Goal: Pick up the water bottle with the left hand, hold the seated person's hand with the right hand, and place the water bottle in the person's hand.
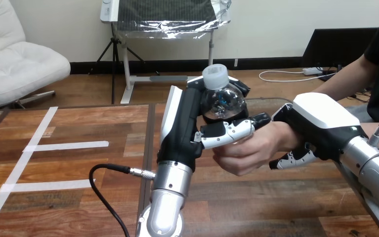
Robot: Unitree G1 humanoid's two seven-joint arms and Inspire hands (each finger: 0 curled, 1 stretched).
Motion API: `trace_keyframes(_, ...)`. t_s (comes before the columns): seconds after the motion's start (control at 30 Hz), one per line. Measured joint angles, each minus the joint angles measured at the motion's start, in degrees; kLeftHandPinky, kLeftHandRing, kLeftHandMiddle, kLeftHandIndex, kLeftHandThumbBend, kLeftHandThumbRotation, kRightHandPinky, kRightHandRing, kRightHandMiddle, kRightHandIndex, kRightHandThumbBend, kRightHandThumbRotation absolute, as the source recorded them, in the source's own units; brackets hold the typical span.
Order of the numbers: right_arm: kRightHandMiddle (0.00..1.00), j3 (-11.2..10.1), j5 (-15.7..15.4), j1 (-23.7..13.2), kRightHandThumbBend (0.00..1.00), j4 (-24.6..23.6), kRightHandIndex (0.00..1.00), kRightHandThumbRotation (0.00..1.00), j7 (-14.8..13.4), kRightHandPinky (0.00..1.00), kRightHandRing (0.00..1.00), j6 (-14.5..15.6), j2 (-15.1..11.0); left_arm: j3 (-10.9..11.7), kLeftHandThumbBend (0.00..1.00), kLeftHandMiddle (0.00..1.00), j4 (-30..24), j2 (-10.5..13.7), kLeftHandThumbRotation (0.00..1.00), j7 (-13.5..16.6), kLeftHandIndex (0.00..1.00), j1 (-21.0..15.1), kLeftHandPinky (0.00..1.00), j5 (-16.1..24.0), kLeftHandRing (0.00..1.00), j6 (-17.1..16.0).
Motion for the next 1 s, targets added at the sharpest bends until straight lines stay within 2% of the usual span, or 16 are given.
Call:
trace_keyframes(0.8,0.30,-0.4,-0.1,0.1,0.75,0.0,0.32,0.00,-0.2,0.16,0.22,0.4,-0.1,-1.0,0.65,0.43,0.1,0.0,0.00,0.7,0.46,-0.8,0.33,-0.1,0.38,-0.1)
trace_keyframes(0.9,0.34,-0.4,-0.5,0.1,0.78,0.0,0.35,0.00,-0.7,0.18,0.25,0.1,-0.1,-1.0,0.65,0.43,0.1,0.0,0.00,0.8,0.46,-0.9,0.33,-0.1,0.38,-0.1)
trace_keyframes(1.0,0.44,-0.4,-1.2,0.1,0.79,0.1,0.41,0.00,-1.2,0.24,0.32,-0.1,-0.1,-1.1,0.65,0.44,0.1,0.0,0.00,0.9,0.47,-0.9,0.34,-0.1,0.39,-0.2)
